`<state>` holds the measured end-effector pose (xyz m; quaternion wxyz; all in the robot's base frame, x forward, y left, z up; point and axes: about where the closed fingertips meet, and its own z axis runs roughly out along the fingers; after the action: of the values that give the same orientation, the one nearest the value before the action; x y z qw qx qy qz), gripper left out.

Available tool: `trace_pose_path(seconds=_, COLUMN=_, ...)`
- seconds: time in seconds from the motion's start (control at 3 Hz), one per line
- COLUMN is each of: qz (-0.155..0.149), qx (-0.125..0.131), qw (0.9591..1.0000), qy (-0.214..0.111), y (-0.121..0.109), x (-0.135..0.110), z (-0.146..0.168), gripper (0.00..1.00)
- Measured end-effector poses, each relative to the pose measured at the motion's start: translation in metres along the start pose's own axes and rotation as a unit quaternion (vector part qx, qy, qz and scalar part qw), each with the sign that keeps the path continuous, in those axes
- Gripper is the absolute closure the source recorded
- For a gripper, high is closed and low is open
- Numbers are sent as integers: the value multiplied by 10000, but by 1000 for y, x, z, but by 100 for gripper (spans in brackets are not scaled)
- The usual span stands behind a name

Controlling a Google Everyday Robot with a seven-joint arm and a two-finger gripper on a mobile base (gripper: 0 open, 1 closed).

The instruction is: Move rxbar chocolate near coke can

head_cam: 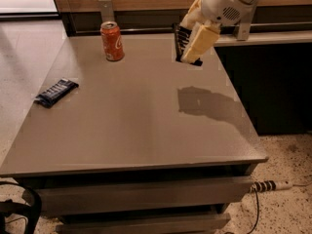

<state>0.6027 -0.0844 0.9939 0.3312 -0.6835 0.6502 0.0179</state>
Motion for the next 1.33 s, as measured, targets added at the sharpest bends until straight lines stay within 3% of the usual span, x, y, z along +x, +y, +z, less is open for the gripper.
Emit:
trace_pose_path(seconds=0.33, qz=11, qx=-2, qw=10000, qy=-11, y=-2, x=0, z=1, gripper=100)
trace_pose_path(seconds=0.67, qz=230, qx=-29, qw=9995, qy=-204, y=-33, x=-3, z=23, gripper=100)
trace_pose_path(seconds=1.0, qz=629, qx=68, qw=9977, qy=-258, y=-62, x=-4, z=61, gripper=100)
trace_pose_path(seconds=1.33, qz=1129, qx=371, qw=9919, qy=-451, y=-85, x=-8, z=96, gripper=100)
